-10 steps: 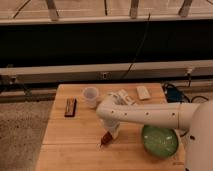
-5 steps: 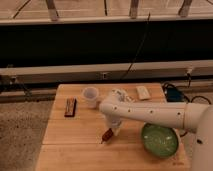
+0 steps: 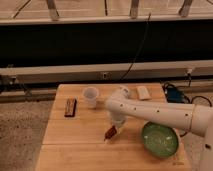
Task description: Place the pepper in the ceramic bowl
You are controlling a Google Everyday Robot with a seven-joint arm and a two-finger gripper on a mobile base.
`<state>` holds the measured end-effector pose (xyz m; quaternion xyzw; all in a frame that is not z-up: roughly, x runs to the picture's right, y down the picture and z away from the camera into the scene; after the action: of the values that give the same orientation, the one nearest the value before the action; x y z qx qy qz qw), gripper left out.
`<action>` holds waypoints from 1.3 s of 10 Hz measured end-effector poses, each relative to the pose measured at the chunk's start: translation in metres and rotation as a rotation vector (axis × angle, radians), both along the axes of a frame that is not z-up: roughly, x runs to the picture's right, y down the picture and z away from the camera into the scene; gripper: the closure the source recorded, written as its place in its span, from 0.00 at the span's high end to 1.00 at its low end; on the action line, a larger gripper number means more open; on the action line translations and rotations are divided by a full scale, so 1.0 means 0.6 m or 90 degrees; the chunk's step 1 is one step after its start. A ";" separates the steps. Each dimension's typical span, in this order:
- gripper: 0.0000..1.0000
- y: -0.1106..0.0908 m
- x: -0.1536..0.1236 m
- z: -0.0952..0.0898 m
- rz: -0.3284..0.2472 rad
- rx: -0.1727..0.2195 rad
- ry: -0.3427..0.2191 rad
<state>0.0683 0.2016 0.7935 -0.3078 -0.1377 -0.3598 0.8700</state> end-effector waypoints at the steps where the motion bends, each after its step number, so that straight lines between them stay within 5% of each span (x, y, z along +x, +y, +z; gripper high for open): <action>1: 0.01 -0.006 0.021 -0.008 0.008 0.000 0.001; 5: 0.01 -0.031 0.070 -0.037 0.045 0.003 -0.001; 13: 0.01 -0.019 0.206 -0.051 0.137 -0.001 0.020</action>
<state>0.1920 0.1902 0.7628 -0.2977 -0.1566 -0.2592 0.9054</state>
